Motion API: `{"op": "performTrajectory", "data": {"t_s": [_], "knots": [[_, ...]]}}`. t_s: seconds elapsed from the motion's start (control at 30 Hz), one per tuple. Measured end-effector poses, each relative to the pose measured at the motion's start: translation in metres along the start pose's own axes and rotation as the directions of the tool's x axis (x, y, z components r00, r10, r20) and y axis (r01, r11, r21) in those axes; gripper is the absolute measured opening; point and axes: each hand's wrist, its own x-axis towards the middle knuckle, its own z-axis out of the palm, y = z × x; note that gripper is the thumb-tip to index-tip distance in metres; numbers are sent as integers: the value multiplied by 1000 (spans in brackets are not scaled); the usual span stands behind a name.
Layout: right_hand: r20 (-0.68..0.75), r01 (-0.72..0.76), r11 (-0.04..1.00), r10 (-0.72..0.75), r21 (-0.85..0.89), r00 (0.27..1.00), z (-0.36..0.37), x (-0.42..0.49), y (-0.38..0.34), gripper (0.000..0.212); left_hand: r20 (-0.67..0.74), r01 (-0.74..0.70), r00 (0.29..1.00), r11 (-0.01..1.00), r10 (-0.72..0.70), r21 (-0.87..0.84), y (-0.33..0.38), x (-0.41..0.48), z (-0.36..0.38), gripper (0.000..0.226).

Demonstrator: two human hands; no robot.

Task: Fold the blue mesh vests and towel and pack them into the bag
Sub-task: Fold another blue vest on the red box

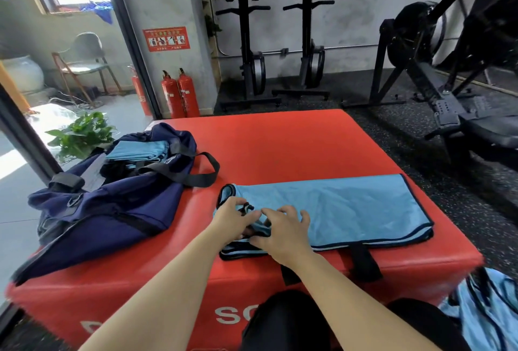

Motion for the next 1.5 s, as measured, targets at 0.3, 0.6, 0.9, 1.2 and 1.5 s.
{"op": "performTrajectory", "data": {"t_s": [0.3,0.6,0.9,1.2,1.5], "knots": [[-190,-106,992,92,-62,977,-6,13,-20,35,-219,-191,963,972,159,-134,8,-5,-34,8],[-264,-385,922,362,-43,894,-36,2,31,43,-161,-190,912,736,378,649,-18,-8,-16,64],[-488,-483,866,480,129,729,-113,-7,126,38,65,-246,951,614,301,750,9,3,33,63],[-392,-584,810,554,49,735,-117,-22,194,33,269,-300,954,519,135,801,27,11,81,65],[-357,-663,743,646,93,674,-131,-36,239,30,345,-381,924,492,165,783,29,20,93,138]]}}
